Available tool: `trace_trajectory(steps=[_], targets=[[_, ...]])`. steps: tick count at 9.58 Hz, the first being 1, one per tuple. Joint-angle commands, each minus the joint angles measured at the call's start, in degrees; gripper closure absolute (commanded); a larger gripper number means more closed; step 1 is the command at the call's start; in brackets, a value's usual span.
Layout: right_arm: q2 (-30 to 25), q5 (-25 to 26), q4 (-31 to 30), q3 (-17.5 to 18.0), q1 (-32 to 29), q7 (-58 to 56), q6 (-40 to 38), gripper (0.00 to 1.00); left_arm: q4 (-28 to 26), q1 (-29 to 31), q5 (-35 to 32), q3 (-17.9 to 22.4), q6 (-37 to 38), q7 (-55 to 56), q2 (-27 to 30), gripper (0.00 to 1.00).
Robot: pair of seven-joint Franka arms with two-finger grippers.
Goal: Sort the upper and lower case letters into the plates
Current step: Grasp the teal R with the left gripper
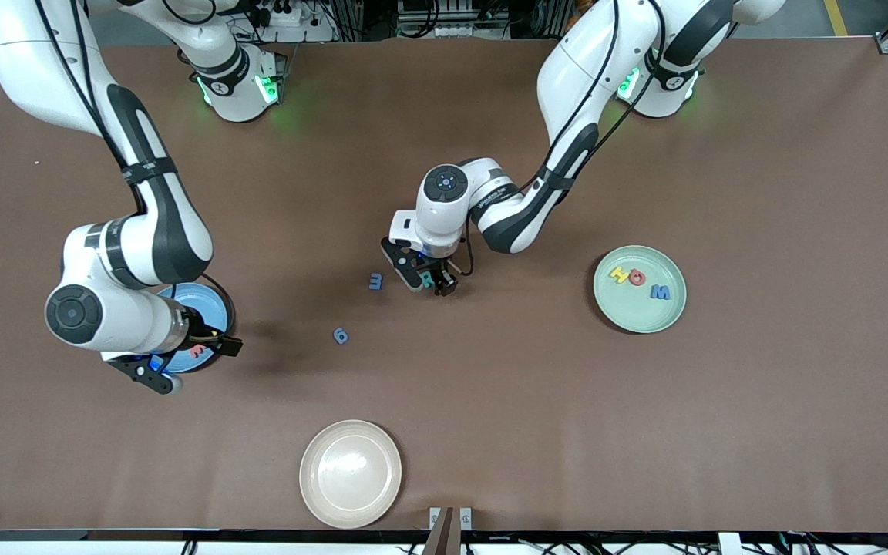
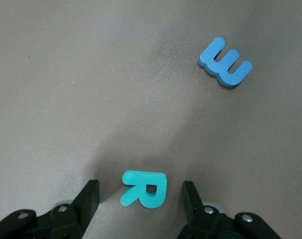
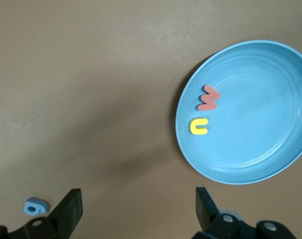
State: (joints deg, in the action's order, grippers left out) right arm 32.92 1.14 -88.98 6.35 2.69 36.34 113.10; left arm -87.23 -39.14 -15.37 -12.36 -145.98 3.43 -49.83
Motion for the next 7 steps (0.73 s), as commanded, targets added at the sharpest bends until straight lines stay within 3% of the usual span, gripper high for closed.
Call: trace_trajectory(steps=[1,2,4,7], targets=[[-0.2,-1.1,0.3,0.1,1.0,1.3,-0.3,0.0,-0.1,-0.1,1.0,0.3,0.8,-1.6,-0.2,0.36],[-0.2,-1.1,0.3,0.1,1.8,2.5,-0.2,0.0,0.0,-0.3,1.0,0.3,0.8,-1.6,-0.3,0.37],[-0.2,-1.0,0.4,0.1,2.1,3.3,-0.2,0.0,0.0,-0.4,1.2,0.3,0.8,-1.1,-0.4,0.58],[-0.2,-1.1,1.1,0.1,2.1,3.3,-0.3,0.0,0.2,-0.9,1.7,0.3,0.8,-0.7,-0.6,0.64]])
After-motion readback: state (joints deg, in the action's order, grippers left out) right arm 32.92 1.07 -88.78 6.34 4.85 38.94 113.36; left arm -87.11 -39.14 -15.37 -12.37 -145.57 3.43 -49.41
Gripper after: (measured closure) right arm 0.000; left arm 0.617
